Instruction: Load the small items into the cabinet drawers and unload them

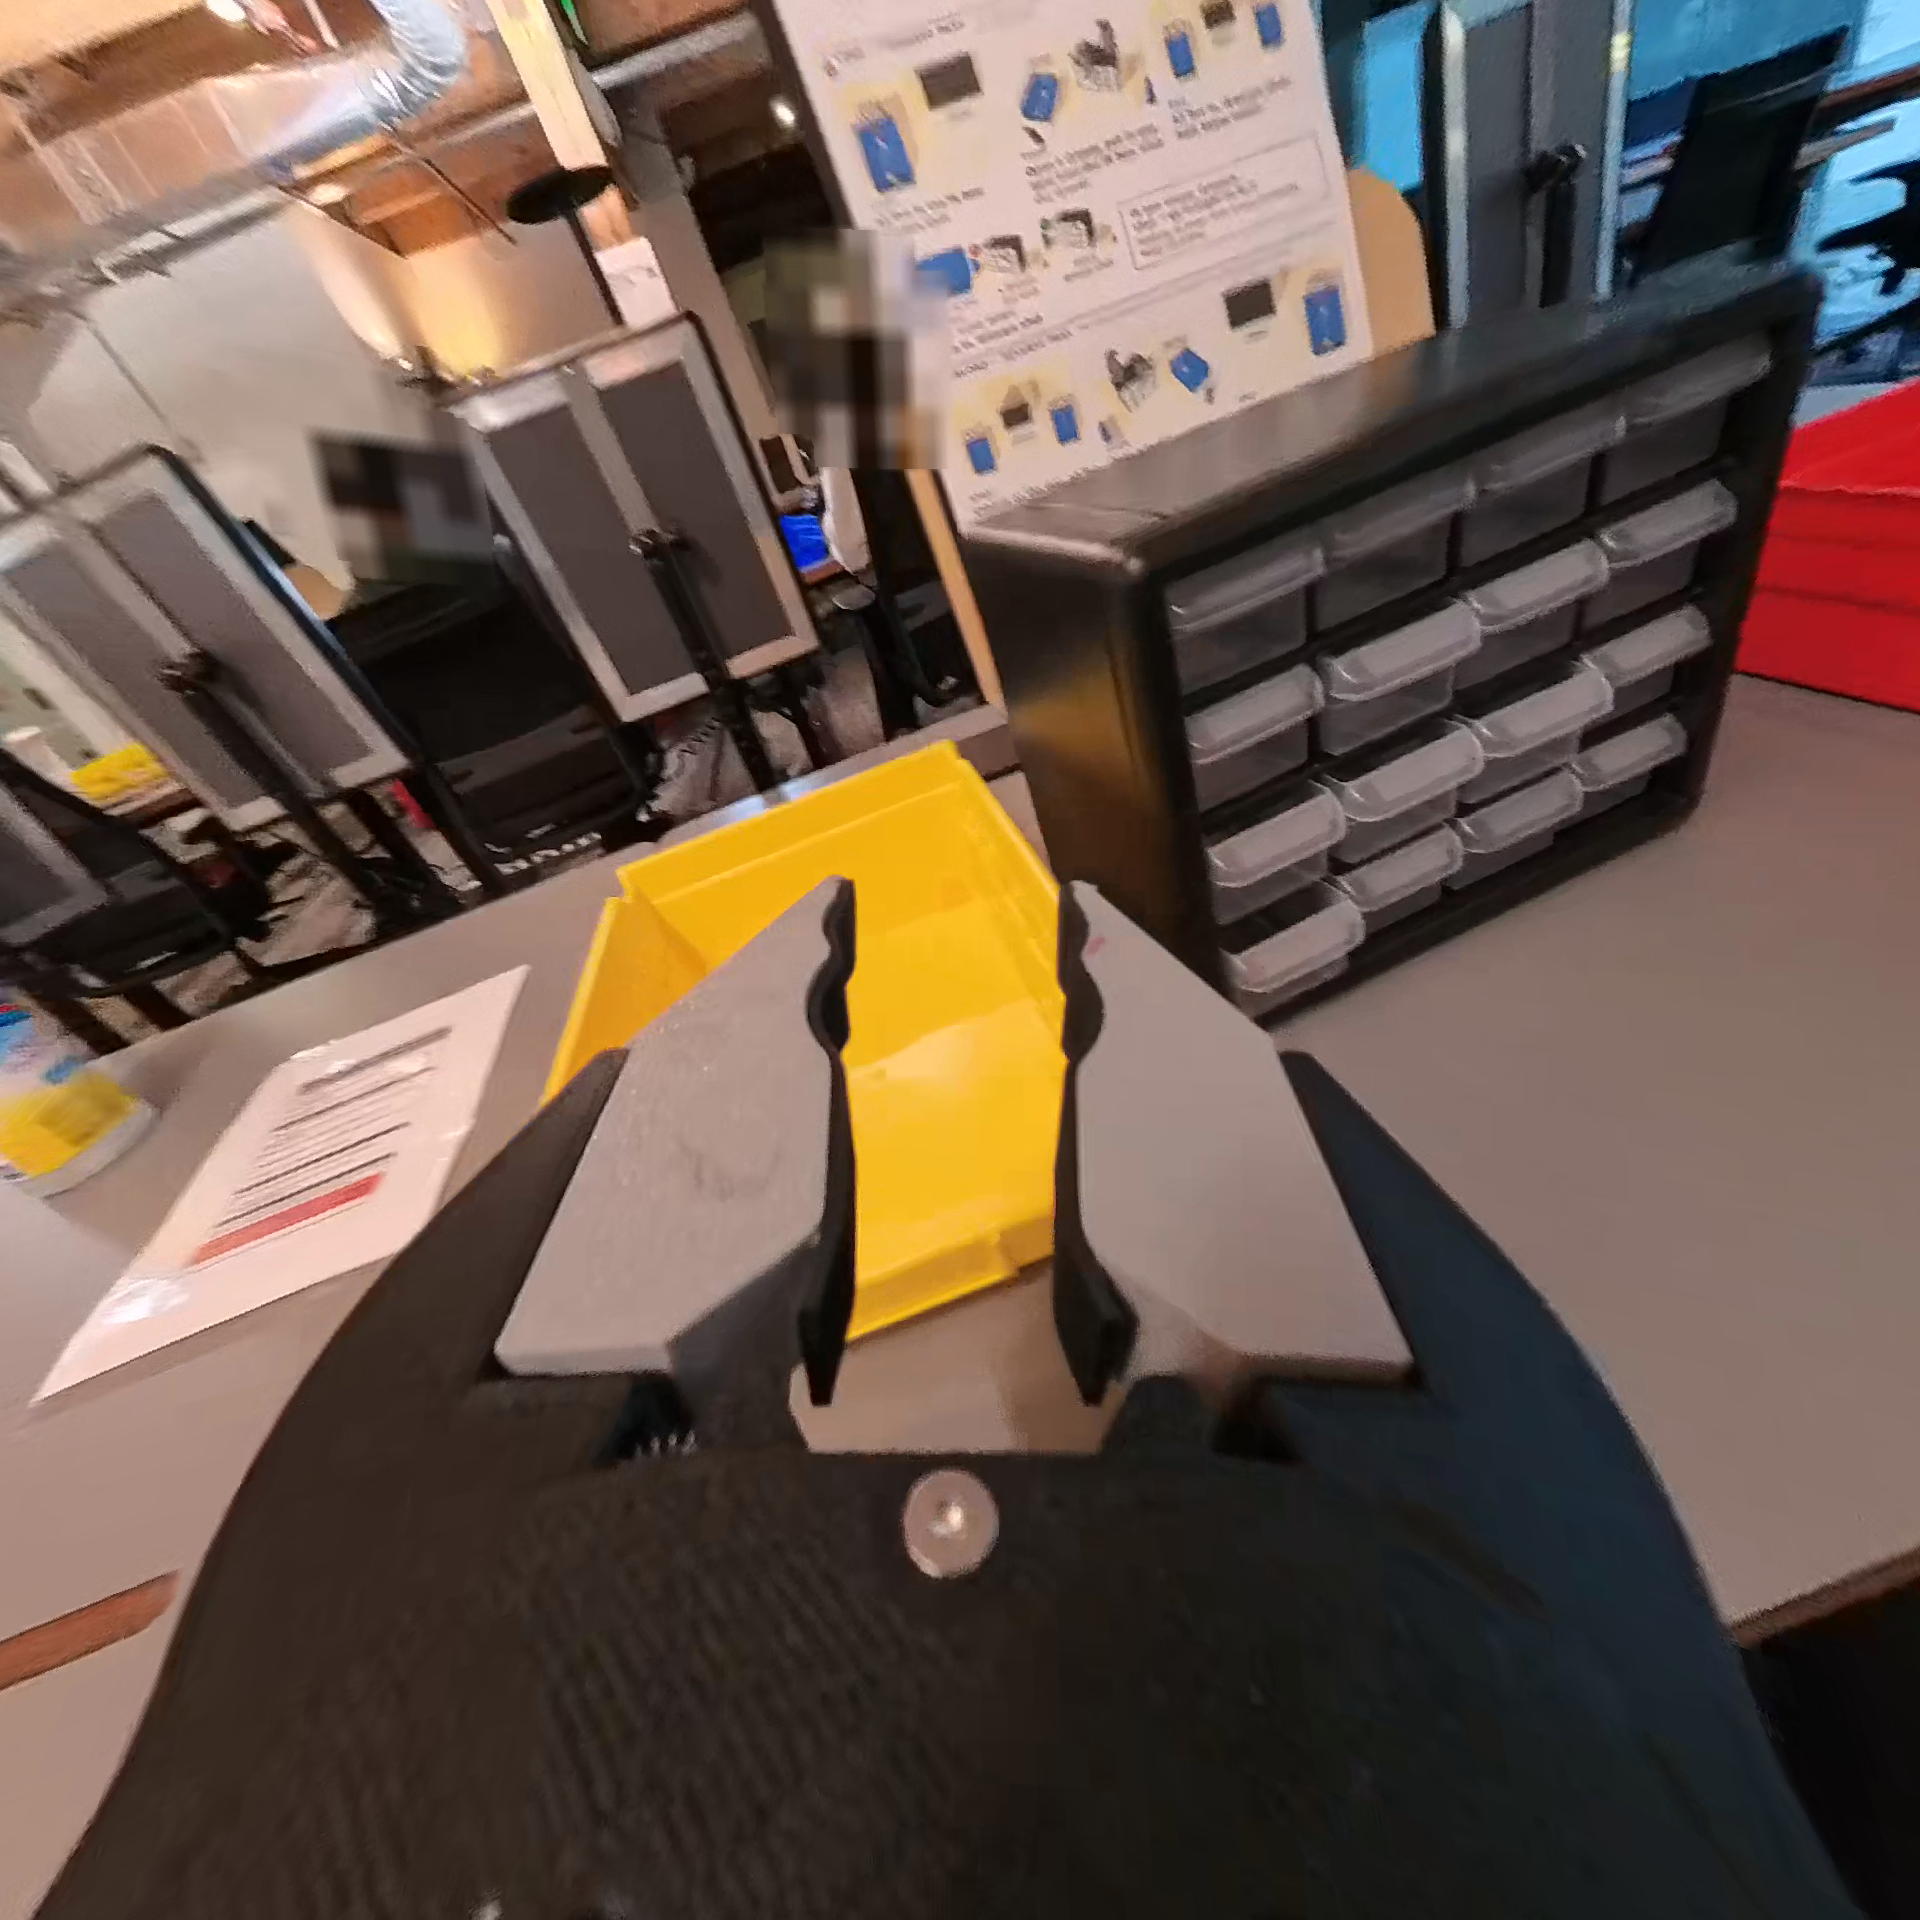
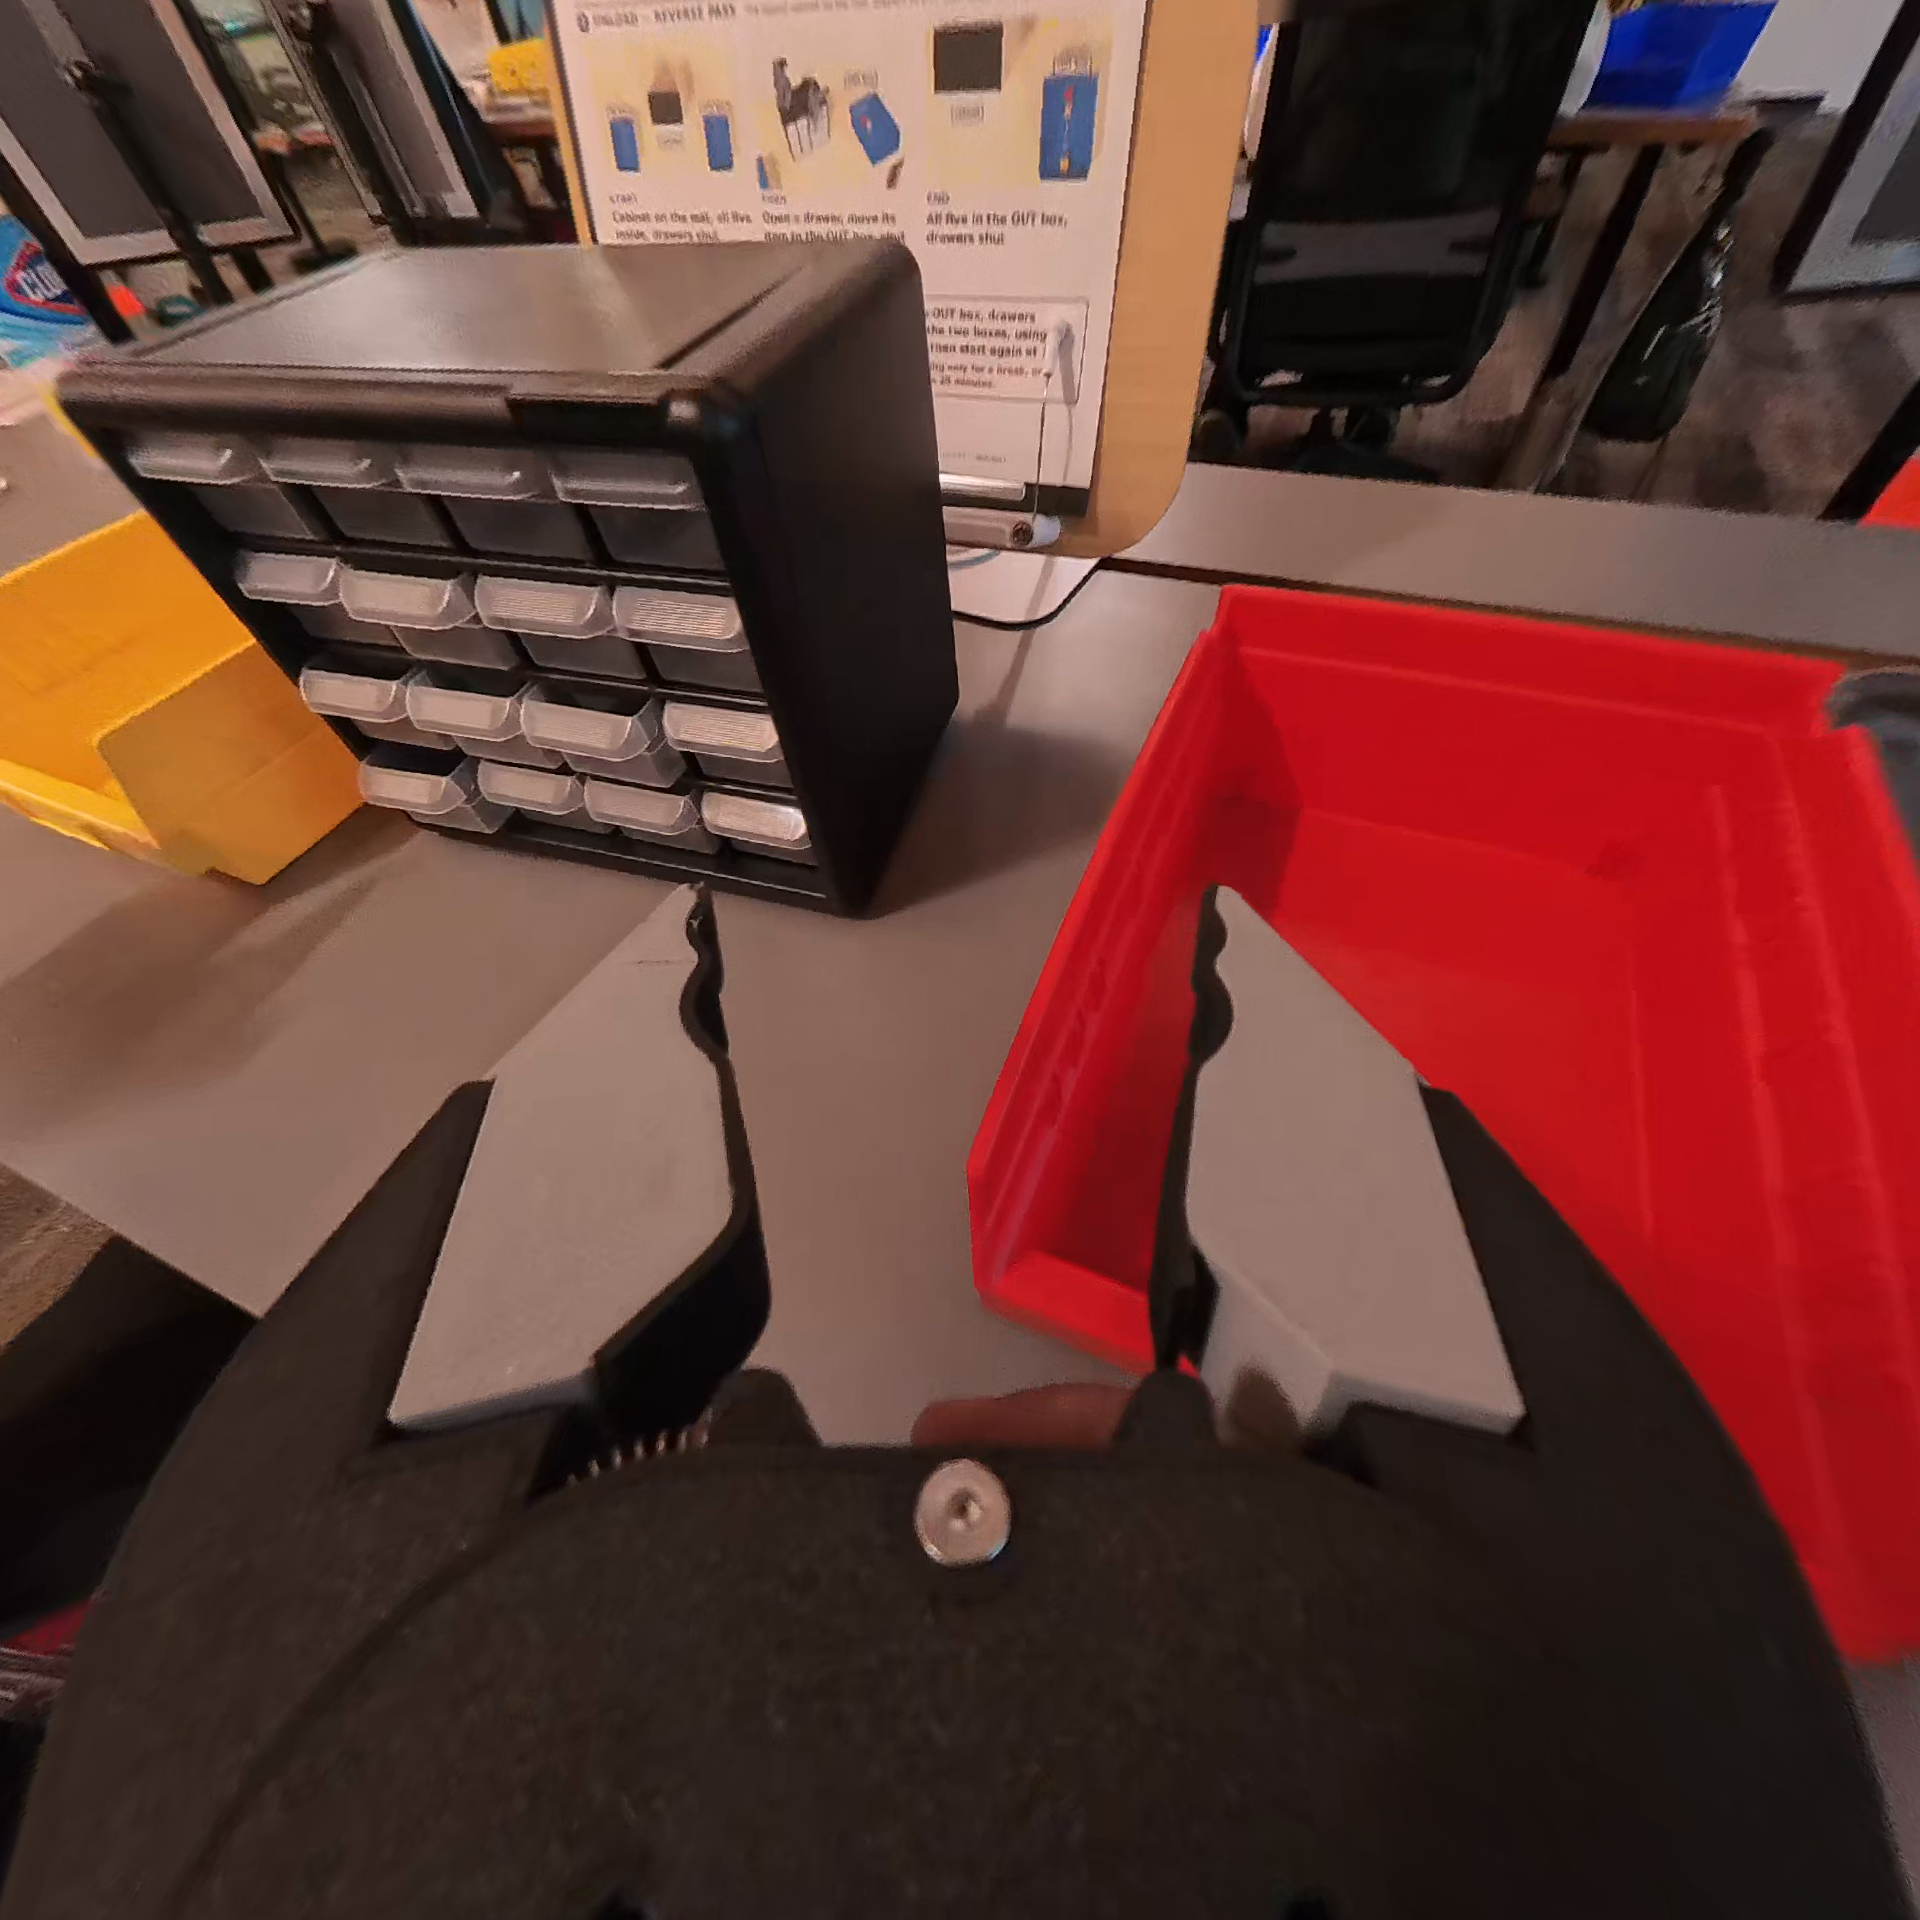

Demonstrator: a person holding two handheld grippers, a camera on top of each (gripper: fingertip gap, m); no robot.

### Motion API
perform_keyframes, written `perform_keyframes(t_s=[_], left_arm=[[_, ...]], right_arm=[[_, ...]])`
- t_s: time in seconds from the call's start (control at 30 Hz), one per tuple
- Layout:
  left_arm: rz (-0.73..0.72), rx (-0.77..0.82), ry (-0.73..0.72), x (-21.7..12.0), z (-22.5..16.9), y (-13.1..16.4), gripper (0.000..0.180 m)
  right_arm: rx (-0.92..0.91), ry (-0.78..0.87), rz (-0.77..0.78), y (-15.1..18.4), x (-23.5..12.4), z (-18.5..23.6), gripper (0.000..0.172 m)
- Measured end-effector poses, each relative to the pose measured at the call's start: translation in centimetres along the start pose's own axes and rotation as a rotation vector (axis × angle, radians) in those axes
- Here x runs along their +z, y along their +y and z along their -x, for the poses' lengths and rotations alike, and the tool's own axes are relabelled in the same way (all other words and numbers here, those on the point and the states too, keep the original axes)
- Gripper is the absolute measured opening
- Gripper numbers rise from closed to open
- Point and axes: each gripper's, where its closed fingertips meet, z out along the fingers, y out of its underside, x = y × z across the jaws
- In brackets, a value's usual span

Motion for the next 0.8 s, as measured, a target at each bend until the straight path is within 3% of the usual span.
perform_keyframes(t_s=[0.13, 0.23, 0.33, 0.43, 0.57, 0.7, 0.8], left_arm=[[-0.067, -0.052, -0.044, -1.8, 3.0, -1.6, 0.035], [-0.060, -0.090, -0.050, -1.3, 3.9, -1.3, 0.036], [0.000, -0.074, -0.043, 0.1, 3.3, 0.5, 0.041], [0.078, -0.042, -0.094, 0.9, 3.2, 3.4, 0.044], [0.137, -0.009, -0.128, 1.7, 3.7, 4.3, 0.047], [0.125, 0.007, -0.136, 2.6, 3.9, 5.1, 0.047], [0.182, -0.051, -0.103, 3.4, 4.5, 7.7, 0.051]], right_arm=[[-0.039, 0.049, -0.029, -0.5, -2.8, -0.6, 0.084], [-0.029, -0.022, 0.000, 0.0, -3.3, 0.0, 0.087], [-0.052, -0.038, 0.031, 0.7, -3.6, -0.2, 0.090], [-0.158, 0.072, 0.126, 3.0, -4.6, -2.6, 0.097], [-0.121, 0.130, 0.094, 5.7, -6.7, -5.3, 0.088], [0.018, 0.139, 0.052, 7.9, -5.5, -6.9, 0.093], [0.017, 0.143, 0.064, 7.1, -3.0, -6.3, 0.098]])
